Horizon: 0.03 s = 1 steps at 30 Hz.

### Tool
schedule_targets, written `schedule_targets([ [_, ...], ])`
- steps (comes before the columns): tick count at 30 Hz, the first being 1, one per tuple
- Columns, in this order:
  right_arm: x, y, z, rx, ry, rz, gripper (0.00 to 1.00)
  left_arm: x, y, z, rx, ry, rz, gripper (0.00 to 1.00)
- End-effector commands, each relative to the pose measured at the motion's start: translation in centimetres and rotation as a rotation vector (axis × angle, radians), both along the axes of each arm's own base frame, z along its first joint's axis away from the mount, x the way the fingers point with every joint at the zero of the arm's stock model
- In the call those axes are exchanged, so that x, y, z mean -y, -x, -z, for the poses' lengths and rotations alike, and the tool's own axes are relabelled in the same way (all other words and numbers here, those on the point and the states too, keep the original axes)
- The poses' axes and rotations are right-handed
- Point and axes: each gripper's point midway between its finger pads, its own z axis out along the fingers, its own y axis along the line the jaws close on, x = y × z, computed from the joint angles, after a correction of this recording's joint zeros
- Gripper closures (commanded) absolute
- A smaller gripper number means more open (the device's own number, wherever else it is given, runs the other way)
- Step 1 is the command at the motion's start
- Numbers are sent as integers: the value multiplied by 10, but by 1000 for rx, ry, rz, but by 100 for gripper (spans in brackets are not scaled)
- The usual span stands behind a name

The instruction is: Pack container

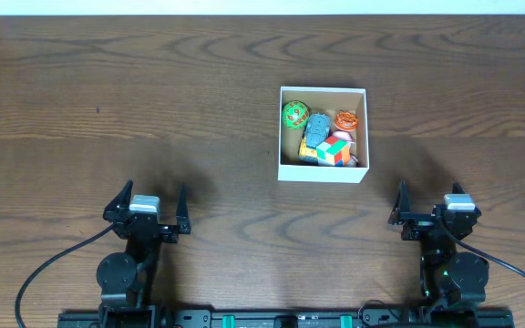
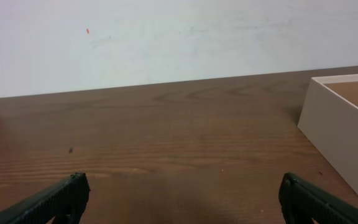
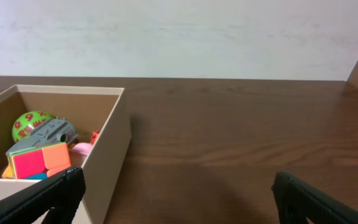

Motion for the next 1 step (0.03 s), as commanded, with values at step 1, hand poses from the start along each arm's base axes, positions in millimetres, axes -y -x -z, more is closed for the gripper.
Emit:
schedule_targets([
  [1, 0, 0, 2, 0, 16, 0, 1, 3, 1, 17, -53, 7, 18, 2],
])
